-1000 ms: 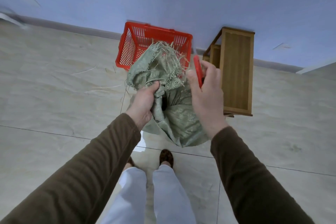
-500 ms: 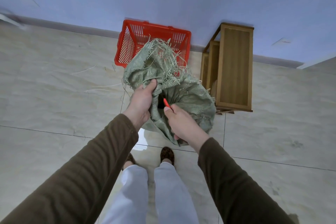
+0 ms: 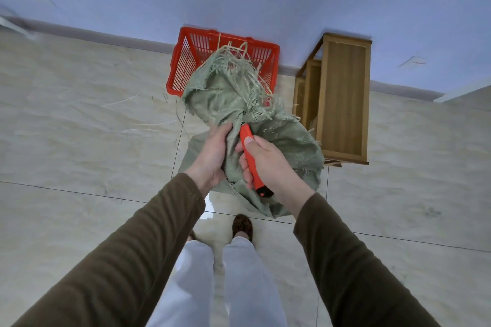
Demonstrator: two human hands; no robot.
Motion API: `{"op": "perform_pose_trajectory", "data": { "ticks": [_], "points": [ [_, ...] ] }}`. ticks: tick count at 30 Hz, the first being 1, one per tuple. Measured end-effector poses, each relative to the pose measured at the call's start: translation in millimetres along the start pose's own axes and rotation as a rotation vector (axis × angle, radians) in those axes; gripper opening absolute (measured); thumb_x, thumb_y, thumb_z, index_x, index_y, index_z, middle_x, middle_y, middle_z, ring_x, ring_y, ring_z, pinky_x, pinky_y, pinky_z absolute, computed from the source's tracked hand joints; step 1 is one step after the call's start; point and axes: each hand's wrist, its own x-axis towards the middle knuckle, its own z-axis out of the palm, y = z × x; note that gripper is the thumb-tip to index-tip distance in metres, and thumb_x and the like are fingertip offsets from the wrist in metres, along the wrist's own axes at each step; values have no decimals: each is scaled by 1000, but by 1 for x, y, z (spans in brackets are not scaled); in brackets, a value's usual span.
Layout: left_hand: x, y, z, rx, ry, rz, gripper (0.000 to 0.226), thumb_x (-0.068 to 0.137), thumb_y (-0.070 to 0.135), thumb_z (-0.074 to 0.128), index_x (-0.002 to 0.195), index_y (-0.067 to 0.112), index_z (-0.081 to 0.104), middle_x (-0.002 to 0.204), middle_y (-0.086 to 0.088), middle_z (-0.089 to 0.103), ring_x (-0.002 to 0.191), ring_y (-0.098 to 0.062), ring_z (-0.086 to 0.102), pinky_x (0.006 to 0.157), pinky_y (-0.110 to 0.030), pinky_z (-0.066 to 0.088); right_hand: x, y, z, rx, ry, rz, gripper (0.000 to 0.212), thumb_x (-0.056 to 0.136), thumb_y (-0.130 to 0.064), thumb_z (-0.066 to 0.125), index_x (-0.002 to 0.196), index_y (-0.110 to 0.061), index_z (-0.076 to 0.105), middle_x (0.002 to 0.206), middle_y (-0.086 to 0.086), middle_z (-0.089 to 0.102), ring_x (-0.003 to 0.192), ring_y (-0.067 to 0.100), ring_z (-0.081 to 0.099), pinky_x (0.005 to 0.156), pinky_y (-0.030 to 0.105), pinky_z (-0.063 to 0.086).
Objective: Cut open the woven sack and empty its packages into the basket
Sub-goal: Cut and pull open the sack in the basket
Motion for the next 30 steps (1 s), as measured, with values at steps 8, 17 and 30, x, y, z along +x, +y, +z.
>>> {"op": "perform_pose_trajectory", "data": {
  "ticks": [8,17,30],
  "points": [
    [9,-12,6,87,-94,73,37,112,30,46,84,9,56,50,-9,61,37,-19,59,41,-26,52,0,-11,-20,25,-35,64,22,111,-23,39,101,-10,54,66,4,52,41,14,45,40,25,42],
    [35,3,12,1097,293,329,38,109,38,49,114,5,68,109,-19,73,99,-31,66,63,-24,23,-8,-20,-26,-159,102,77,21,108,-19,39,99,-8,55,68,7,53,42,17,47,41,28,42],
    [33,29,-3,602,250,342,33,110,20,47,100,-1,70,103,-20,75,99,-34,69,99,-43,53,-33,-48,-34,-811,-25,-10,24,104,-40,51,94,-18,52,76,3,61,62,24,62,56,37,51]
  ]
}}
